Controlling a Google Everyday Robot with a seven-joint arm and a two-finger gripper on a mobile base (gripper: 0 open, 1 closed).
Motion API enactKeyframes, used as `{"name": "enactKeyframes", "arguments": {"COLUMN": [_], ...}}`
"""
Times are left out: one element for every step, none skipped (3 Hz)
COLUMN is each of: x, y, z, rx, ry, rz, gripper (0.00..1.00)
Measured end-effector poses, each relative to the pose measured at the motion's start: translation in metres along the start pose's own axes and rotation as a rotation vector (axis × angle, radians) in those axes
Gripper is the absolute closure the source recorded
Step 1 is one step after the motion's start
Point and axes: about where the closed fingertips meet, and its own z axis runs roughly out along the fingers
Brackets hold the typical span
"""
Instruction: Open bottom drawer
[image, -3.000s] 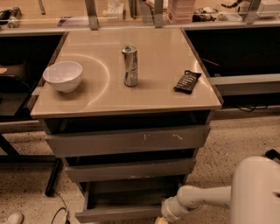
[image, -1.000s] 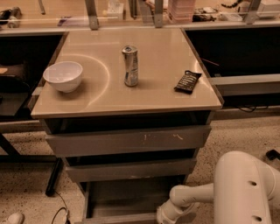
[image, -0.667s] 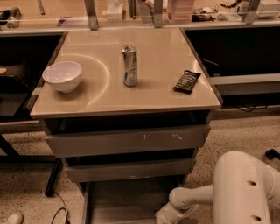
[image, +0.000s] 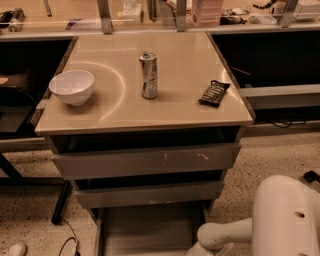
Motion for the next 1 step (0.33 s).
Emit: {"name": "enactKeyframes", "arguments": {"x": [0.0124], "y": [0.0185], "z": [-0.0074], "rx": [-0.016], "ry": [-0.027], "rz": [0.05], "gripper": [0.0]}}
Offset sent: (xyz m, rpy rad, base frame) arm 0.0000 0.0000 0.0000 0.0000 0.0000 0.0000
